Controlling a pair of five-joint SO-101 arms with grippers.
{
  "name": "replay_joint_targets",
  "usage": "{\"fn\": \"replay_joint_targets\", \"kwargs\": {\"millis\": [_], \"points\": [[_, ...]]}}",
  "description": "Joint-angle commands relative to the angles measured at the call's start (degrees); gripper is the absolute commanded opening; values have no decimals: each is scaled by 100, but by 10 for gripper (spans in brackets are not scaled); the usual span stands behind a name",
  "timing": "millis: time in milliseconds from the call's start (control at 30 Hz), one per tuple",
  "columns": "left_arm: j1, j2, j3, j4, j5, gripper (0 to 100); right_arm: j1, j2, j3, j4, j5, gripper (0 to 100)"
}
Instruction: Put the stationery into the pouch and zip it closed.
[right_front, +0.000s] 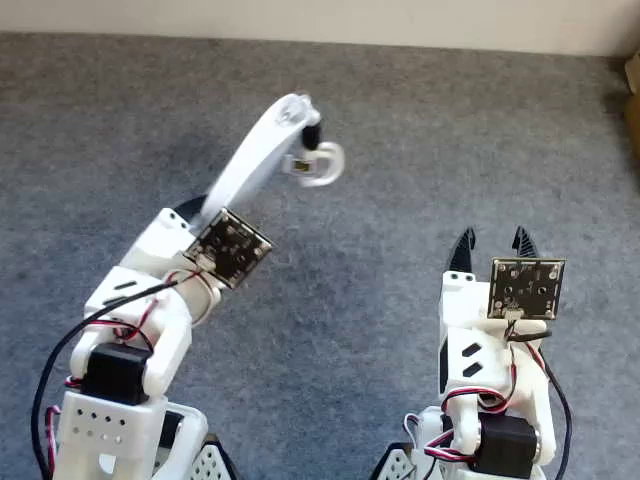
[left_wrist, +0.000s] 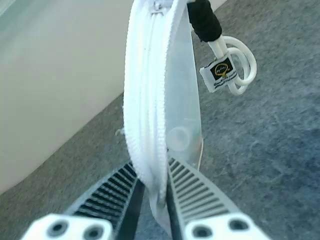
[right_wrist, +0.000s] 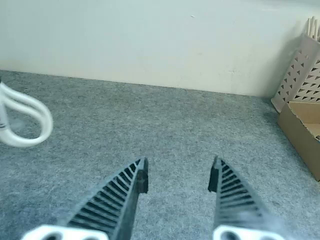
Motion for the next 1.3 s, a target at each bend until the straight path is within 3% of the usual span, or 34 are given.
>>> {"fn": "replay_joint_targets", "kwargs": {"millis": [0, 400, 567, 700, 933, 1267], "points": [[-92, -171, -426, -79, -211, 5, -66, 75, -374, 4, -35, 187], [690, -171, 242, 229, -185, 10, -66, 75, -365, 4, -35, 187], [998, -171, 233, 721, -149, 182, -75, 75, -365, 4, -35, 187], [1059, -224, -119, 1240, 580, 226, -75, 75, -365, 4, -35, 187], [1490, -919, -804, 2321, 958, 249, -75, 75, -365, 4, -35, 187], [1675, -2334, -760, 2646, 1415, 245, -75, 75, -365, 4, 0, 187]]}}
